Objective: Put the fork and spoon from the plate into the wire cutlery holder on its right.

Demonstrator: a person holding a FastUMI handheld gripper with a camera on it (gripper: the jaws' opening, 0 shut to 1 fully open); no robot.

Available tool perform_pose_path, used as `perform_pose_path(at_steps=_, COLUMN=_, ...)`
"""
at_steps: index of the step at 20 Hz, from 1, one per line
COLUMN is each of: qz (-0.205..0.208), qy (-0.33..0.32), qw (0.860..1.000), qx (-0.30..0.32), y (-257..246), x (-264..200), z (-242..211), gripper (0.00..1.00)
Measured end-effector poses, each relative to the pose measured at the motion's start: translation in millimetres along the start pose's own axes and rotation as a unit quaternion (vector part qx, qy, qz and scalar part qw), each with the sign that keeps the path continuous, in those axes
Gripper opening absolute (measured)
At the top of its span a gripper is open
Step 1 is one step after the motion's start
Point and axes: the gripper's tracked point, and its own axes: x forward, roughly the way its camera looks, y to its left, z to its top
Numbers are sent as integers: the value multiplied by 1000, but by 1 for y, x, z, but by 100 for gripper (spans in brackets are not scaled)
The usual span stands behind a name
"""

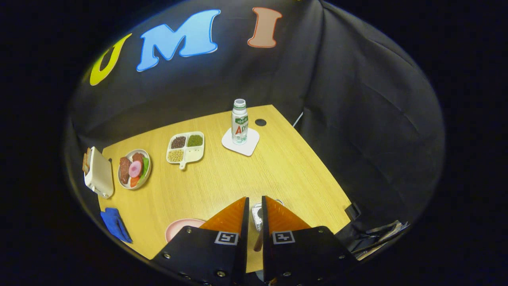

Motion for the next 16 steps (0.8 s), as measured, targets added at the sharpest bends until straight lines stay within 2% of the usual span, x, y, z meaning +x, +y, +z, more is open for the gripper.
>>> perform_pose_path(at_steps=3, qz=19, qy=-91, qw=996, qx=2, y=9, x=-22, z=31, gripper=17)
perform_pose_path(at_steps=8, qz=45, qy=-221, qw=974, qx=-3, y=40, x=-85, z=86, gripper=17)
perform_pose_path(at_steps=11, qz=61, qy=-266, qw=962, qx=-16, y=65, x=-120, z=105, gripper=17)
perform_pose_path(at_steps=13, qz=69, qy=-281, qw=957, qx=-22, y=83, x=-135, z=106, gripper=21)
perform_pose_path(at_steps=16, qz=86, qy=-297, qw=950, qx=-38, y=111, x=-156, z=103, gripper=21)
